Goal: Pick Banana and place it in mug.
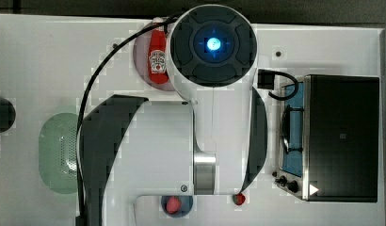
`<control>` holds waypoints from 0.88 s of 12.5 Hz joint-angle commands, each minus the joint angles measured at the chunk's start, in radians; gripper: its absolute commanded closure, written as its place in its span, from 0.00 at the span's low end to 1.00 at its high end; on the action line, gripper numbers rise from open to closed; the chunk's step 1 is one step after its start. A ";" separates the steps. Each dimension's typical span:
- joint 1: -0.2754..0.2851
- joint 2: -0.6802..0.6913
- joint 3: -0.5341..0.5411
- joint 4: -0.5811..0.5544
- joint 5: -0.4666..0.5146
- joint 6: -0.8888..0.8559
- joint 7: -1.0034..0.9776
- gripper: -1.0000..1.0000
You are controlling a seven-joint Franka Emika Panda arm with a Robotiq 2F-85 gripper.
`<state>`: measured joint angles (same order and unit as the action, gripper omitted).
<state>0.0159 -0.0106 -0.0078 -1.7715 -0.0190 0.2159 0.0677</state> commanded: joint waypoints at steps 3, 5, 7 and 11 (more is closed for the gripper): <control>0.012 -0.462 -0.066 -0.248 0.013 -0.272 0.020 0.00; 0.012 -0.452 -0.066 -0.278 0.013 -0.248 0.002 0.00; 0.012 -0.427 -0.066 -0.333 0.013 -0.167 -0.051 0.00; 0.012 -0.335 -0.068 -0.501 0.013 0.076 -0.253 0.00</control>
<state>0.0366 -0.4260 -0.1016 -2.1445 -0.0043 0.2913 -0.0414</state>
